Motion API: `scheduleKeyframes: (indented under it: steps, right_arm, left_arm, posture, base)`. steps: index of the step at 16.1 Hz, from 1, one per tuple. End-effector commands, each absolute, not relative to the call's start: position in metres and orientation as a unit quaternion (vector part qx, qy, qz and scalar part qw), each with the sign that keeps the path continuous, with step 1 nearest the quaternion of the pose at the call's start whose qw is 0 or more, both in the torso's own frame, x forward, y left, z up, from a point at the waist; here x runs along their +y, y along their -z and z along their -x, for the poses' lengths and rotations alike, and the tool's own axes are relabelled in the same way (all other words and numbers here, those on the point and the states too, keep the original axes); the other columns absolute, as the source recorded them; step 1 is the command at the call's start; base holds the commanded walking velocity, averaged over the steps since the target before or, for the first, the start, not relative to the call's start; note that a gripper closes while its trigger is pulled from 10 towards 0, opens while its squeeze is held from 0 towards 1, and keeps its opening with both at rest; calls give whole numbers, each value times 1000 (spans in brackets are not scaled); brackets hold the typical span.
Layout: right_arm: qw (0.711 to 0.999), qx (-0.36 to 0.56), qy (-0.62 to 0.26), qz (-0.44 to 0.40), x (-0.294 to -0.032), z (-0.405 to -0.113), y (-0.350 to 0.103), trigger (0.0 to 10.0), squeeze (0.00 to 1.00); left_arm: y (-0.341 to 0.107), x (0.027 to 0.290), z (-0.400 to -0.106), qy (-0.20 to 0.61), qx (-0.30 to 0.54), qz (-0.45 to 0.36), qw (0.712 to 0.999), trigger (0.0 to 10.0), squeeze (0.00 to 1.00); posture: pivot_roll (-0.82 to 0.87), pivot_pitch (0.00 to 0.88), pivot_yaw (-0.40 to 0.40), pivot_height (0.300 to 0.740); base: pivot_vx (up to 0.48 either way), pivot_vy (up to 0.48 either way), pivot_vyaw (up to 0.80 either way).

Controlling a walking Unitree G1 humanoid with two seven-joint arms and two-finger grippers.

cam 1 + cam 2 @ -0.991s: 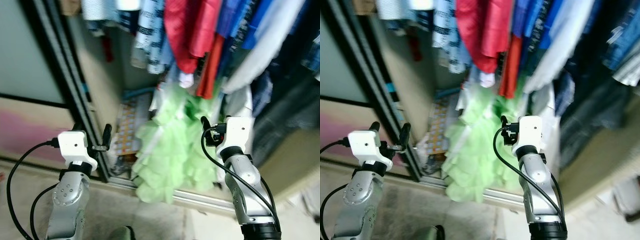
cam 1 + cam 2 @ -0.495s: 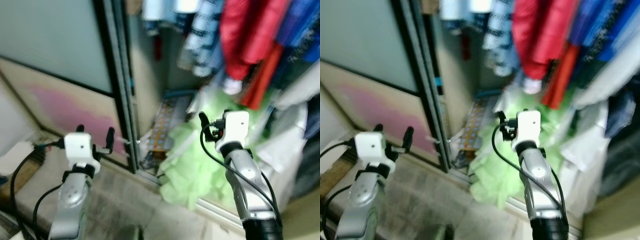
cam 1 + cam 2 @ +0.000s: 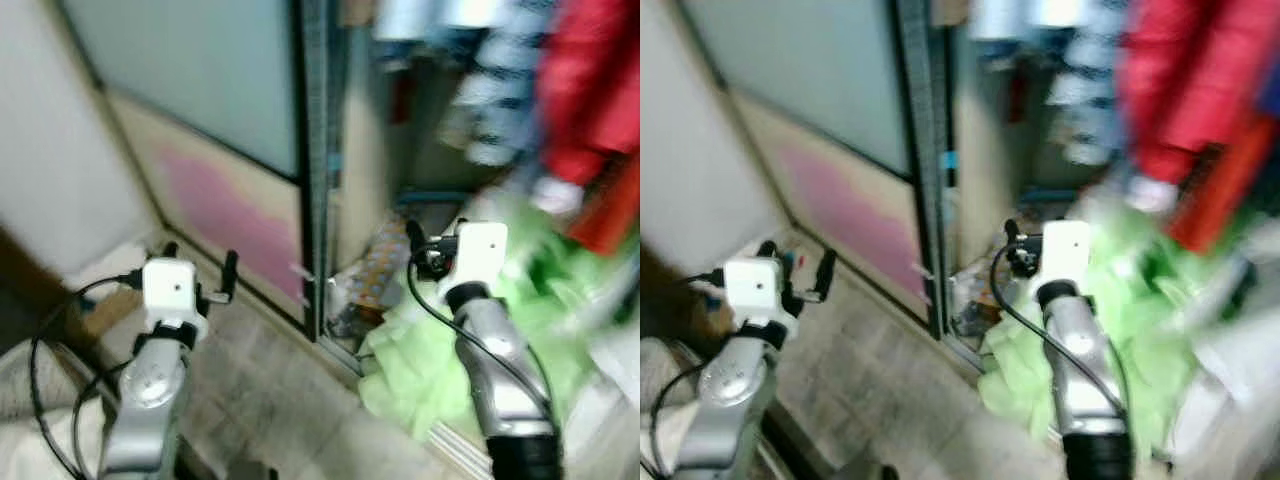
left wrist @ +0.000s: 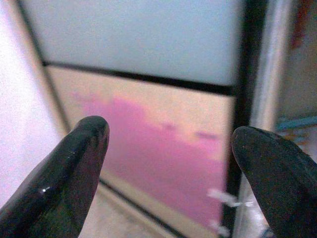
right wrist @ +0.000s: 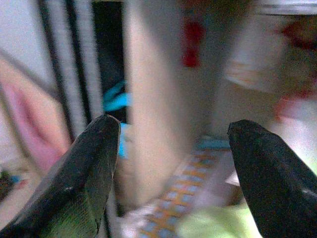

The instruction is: Clean up the room

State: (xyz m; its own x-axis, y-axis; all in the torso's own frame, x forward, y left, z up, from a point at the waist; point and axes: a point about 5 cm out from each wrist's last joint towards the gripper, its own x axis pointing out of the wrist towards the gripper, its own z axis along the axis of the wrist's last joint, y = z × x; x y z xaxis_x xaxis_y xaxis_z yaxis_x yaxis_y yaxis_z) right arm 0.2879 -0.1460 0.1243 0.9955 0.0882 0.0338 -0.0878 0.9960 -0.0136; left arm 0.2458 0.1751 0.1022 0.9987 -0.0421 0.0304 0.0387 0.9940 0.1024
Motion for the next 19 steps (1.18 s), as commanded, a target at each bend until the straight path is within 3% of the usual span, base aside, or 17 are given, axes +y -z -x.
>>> scheduleKeyframes:
  steps: [1,4,10,17,19]
  right_arm:
    - [999,-22,-29,2,-150,-290,-127,10000,0]
    - [999,-19,-39,24,-145,-291,-126,10000,0]
    - [994,-23,-71,80,-134,-292,-127,10000,0]
    - [993,-36,-101,56,-131,-289,-130,10000,0]
    - [992,-40,-107,61,-130,-289,-132,10000,0]
  left_arm:
    - [-105,173,-249,19,-19,-57,998,10000,0]
    - [-106,171,-250,22,-21,-54,998,10000,0]
    - [-106,171,-252,17,-20,-47,999,10000,0]
    - [-108,175,-253,-8,-33,-13,999,10000,0]
    - [-108,175,-253,-9,-32,-21,999,10000,0]
  posture:
    - [-97,0,15,740]
    - [-97,0,14,740]
    - [-105,0,6,740]
    - [-102,0,1,740]
    - [-101,0,1,740]
  base:
    - [0,0,0]
    - [0,0,0]
    - [0,-322,0]
    - [0,0,0]
    - [0,0,800]
